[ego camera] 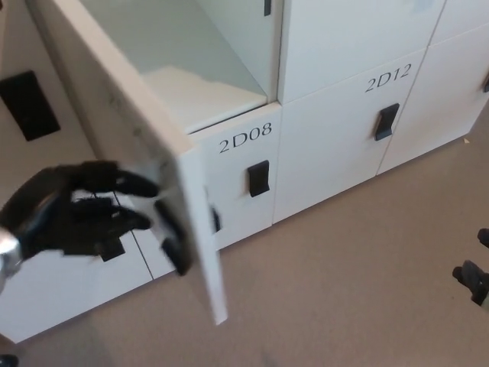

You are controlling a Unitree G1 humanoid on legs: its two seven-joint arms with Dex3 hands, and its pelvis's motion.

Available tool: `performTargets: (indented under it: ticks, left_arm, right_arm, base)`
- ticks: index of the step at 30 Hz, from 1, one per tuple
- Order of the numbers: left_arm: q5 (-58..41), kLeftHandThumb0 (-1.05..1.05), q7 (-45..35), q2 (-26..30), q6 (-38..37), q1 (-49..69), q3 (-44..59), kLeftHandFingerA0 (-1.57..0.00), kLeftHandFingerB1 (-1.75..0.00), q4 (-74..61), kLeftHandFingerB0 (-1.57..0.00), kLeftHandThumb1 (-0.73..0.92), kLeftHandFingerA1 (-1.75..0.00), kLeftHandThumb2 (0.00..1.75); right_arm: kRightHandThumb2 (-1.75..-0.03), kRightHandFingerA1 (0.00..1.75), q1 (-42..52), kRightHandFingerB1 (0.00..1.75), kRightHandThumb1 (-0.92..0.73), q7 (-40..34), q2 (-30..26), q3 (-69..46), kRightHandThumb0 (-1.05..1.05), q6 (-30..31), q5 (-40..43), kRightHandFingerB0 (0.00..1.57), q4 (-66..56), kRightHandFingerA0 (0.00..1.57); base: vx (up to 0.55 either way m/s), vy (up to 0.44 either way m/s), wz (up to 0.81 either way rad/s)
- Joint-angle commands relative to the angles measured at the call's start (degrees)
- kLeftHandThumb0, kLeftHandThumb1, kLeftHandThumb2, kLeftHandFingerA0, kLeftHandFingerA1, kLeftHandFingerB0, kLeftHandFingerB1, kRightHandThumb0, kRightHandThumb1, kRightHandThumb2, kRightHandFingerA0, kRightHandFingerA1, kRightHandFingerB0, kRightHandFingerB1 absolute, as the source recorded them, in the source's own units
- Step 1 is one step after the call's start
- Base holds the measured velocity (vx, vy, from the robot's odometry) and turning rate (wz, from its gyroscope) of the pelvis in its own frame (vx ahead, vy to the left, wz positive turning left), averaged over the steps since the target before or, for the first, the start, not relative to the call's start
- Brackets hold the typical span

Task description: The robot walks towards an open cabinet and lifts its left hand to push the door towards the right to close it.

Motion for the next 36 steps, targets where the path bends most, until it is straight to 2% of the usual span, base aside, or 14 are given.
performTargets:
  ticks: [1,3,4,8,14,15,19,20,22,23,25,32,33,36]
  left_arm:
    - [15.22,-0.56,-15.27,-6.27,9.49,-37.40,-18.62,-0.81,-0.49,6.11,-0.76,0.62,-0.51,0.59]
    - [21.71,-0.59,-4.94,-10.15,8.58,-55.49,-18.80,-0.72,-0.43,25.69,-0.66,0.67,-0.45,0.61]
    - [25.24,-0.51,4.36,-8.21,9.46,-61.79,-18.85,-0.29,-0.34,32.01,-0.40,0.70,-0.33,0.61]
    - [28.67,-0.55,18.48,-2.79,11.16,-70.63,-18.26,-0.26,-0.31,40.92,-0.29,0.70,-0.32,0.62]
    - [27.32,-0.56,21.15,9.16,10.43,-71.26,-16.13,-0.24,-0.29,45.15,-0.23,0.69,-0.32,0.61]
    - [26.41,-0.33,21.27,12.31,10.27,-69.27,-14.95,-0.01,-0.46,45.54,0.00,0.50,-0.48,1.02]
    - [24.45,-0.34,21.62,16.89,9.82,-66.61,-13.41,-0.01,-0.47,47.05,0.00,0.49,-0.49,1.02]
    - [22.88,-0.56,21.91,18.32,10.22,-66.06,-12.05,-0.10,-0.24,47.69,-0.10,0.65,-0.26,0.62]
    - [21.72,-0.56,22.14,19.32,10.47,-65.77,-11.15,-0.10,-0.24,48.30,-0.10,0.65,-0.26,0.62]
    - [20.61,-0.60,22.16,20.76,10.53,-65.31,-10.19,0.00,-0.27,49.01,-0.03,0.48,-0.29,0.85]
    - [20.69,-0.66,22.29,23.39,10.22,-64.30,-10.12,0.00,-0.21,49.74,0.00,0.56,-0.24,0.89]
    - [20.52,-0.55,22.74,28.01,8.79,-61.92,-9.92,-0.03,-0.16,52.33,-0.03,0.67,-0.19,0.77]
    - [19.58,-0.59,22.37,27.39,8.10,-60.27,-9.22,0.00,-0.30,52.69,0.00,0.54,-0.35,0.89]
    - [18.69,-0.66,21.55,25.47,6.99,-57.87,-8.62,0.00,-0.25,53.36,-0.01,0.54,-0.27,0.89]
  right_arm:
    - [-0.59,0.68,8.75,0.56,-0.66,1.02,-1.55,-0.03,-0.10,0.65,-0.58,0.40,-6.07,0.55]
    - [-0.59,0.65,11.81,0.53,-0.69,0.77,-0.63,0.40,-0.10,1.20,-0.67,0.38,-9.47,0.55]
    - [-0.61,0.66,13.48,0.55,-0.69,0.79,-0.06,0.96,-0.10,0.73,-1.06,0.38,-11.07,0.56]
    - [-0.60,0.65,15.54,0.53,-0.67,0.44,0.67,1.87,-0.11,1.13,-1.52,0.38,-14.74,0.56]
    - [-0.59,0.66,14.37,0.55,-0.69,1.42,0.31,2.82,-0.08,3.38,-0.93,0.38,-18.47,0.56]
    - [-0.59,0.67,14.36,0.55,-0.66,2.09,0.42,3.33,-0.10,2.69,-1.12,0.40,-18.10,0.57]
    - [-0.59,0.66,15.29,0.56,-0.67,2.80,0.77,4.22,-0.13,1.71,-1.38,0.40,-18.64,0.57]
    - [-0.59,0.67,15.94,0.57,-0.66,2.96,0.90,4.39,-0.15,1.44,-1.33,0.40,-19.30,0.56]
    - [-0.59,0.67,16.43,0.57,-0.66,3.05,0.98,4.54,-0.15,1.31,-1.28,0.40,-19.85,0.56]
    - [-0.59,0.67,17.02,0.57,-0.67,3.03,0.97,4.68,-0.12,1.32,-1.32,0.41,-20.65,0.57]
    - [-0.59,0.65,18.04,0.55,-0.66,3.01,0.77,4.73,-0.14,1.74,-1.32,0.38,-21.95,0.56]
    - [-0.60,0.65,20.32,0.52,-0.70,2.18,-0.46,3.53,-0.12,5.86,0.29,0.37,-28.22,0.56]
    - [-0.60,0.63,20.86,0.53,-0.70,1.60,-0.26,2.88,-0.12,6.80,1.07,0.37,-29.59,0.55]
    - [-0.59,0.64,21.96,0.51,-0.69,0.73,0.19,2.08,-0.10,8.36,1.99,0.38,-31.78,0.58]
  base:
    - [0.00,0.000,0.00]
    - [0.00,0.000,0.00]
    - [0.00,0.000,0.00]
    - [0.00,0.000,0.00]
    - [0.00,0.000,0.00]
    - [0.00,0.000,0.00]
    - [0.00,0.000,0.00]
    - [0.00,0.000,0.00]
    - [0.00,0.000,0.00]
    - [0.00,0.000,0.00]
    - [0.00,0.000,0.00]
    - [0.00,0.000,0.00]
    - [0.00,0.000,0.00]
    - [0.00,0.000,0.00]
